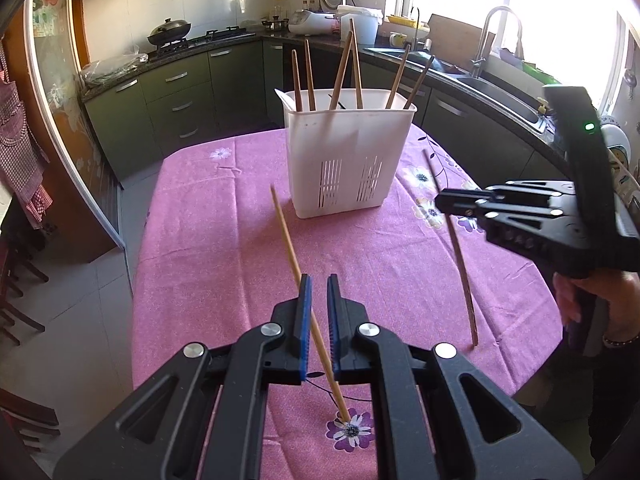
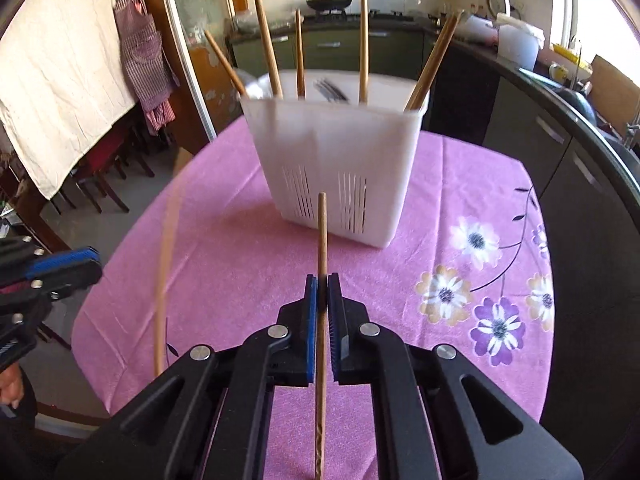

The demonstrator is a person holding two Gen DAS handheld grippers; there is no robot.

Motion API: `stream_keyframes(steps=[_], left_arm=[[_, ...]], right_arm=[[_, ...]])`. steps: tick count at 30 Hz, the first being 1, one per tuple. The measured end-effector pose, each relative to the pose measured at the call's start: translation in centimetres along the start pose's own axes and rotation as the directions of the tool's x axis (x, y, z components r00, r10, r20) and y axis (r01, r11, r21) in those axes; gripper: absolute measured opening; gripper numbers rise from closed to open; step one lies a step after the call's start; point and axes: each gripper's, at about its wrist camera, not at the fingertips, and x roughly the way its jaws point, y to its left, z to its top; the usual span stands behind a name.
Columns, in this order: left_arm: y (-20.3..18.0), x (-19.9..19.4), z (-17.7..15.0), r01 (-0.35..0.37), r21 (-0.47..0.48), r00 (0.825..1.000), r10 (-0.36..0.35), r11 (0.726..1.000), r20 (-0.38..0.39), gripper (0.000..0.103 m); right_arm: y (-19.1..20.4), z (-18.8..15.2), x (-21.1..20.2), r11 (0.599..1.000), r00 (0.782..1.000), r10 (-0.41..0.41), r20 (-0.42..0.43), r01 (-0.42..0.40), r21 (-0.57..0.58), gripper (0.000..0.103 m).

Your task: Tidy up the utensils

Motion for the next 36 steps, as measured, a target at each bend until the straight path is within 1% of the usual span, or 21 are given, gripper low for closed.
stream_keyframes(steps=[4,8,11,13,16,19,22,23,24,25,26,28,29,30,33,35,36], left_arm=[[-0.2,-0.3,-0.1,-0.006,0.002,1.000,0.006,1.000,0.005,0.008],[-0.1,0.0,-0.1,-0.009,0.003,1.000,0.009,1.000,-0.010,0.008],[0.6,1.9,0.6,-0.015,-0.024,0.997,0.014,1.000,-0.071,0.008],[1.2,3.9,1.0,-0.037,-0.036,0.992,0.032,0.999,-0.122,0.008],[2.4,7.4,1.5,-0.074,-0.066,0.977,0.059,0.995,-0.207,0.008],[3.7,11.0,2.1,-0.131,-0.085,0.953,0.102,0.988,-0.285,0.008],[4.8,13.7,2.7,-0.185,-0.081,0.931,0.148,0.979,-0.334,0.009],[4.9,14.4,2.8,-0.186,-0.080,0.926,0.148,0.979,-0.347,0.011],[5.1,15.2,2.9,-0.191,-0.079,0.918,0.149,0.978,-0.367,0.015],[5.1,15.9,3.0,-0.192,-0.077,0.910,0.149,0.978,-0.387,0.018],[5.1,16.5,3.1,-0.189,-0.077,0.904,0.143,0.979,-0.402,0.019],[5.0,17.5,3.1,-0.200,-0.066,0.893,0.154,0.978,-0.423,0.019],[5.0,17.7,3.2,-0.201,-0.065,0.893,0.155,0.978,-0.422,0.020],[4.9,17.9,3.3,-0.205,-0.062,0.889,0.159,0.977,-0.429,0.020],[4.7,18.4,3.3,-0.185,-0.071,0.884,0.134,0.980,-0.448,0.020],[4.4,18.6,3.3,-0.195,-0.053,0.881,0.151,0.979,-0.448,0.020],[4.4,18.7,3.4,-0.194,-0.055,0.881,0.149,0.979,-0.450,0.016]], right_arm=[[-0.2,-1.0,-4.3,1.000,0.996,-0.009,0.091,0.009,0.003,0.006],[-0.3,-2.7,-7.1,1.000,0.992,-0.015,0.129,0.014,0.006,0.006],[-0.2,-3.9,-8.6,1.000,0.990,-0.009,0.144,0.007,0.012,0.006],[-0.1,-4.6,-9.3,1.000,0.989,-0.004,0.148,0.002,0.013,0.006],[-0.4,-5.4,-9.7,1.000,0.989,0.001,0.148,-0.004,0.021,0.006],[-0.7,-5.8,-10.1,1.000,0.989,0.006,0.151,-0.010,0.029,0.006],[-0.8,-6.0,-10.4,0.999,0.988,0.010,0.151,-0.015,0.028,0.006],[-0.8,-6.1,-10.4,0.999,0.989,0.013,0.151,-0.017,0.027,0.006],[-0.9,-6.1,-10.4,0.999,0.988,0.016,0.151,-0.020,0.028,0.006],[-1.0,-6.1,-10.4,0.999,0.988,0.018,0.151,-0.023,0.029,0.006],[-1.1,-6.2,-10.4,0.999,0.988,0.022,0.152,-0.027,0.030,0.006],[-1.2,-6.2,-10.4,0.999,0.988,0.025,0.153,-0.030,0.032,0.006],[-1.2,-6.2,-10.4,0.999,0.988,0.027,0.153,-0.032,0.032,0.006],[-1.3,-6.3,-10.5,0.999,0.988,0.028,0.153,-0.034,0.033,0.006],[-1.4,-6.3,-10.6,0.999,0.988,0.032,0.153,-0.037,0.032,0.006],[-1.5,-6.3,-10.6,0.999,0.987,0.034,0.154,-0.039,0.033,0.006],[-1.5,-6.4,-10.6,0.999,0.987,0.035,0.155,-0.041,0.033,0.006]])
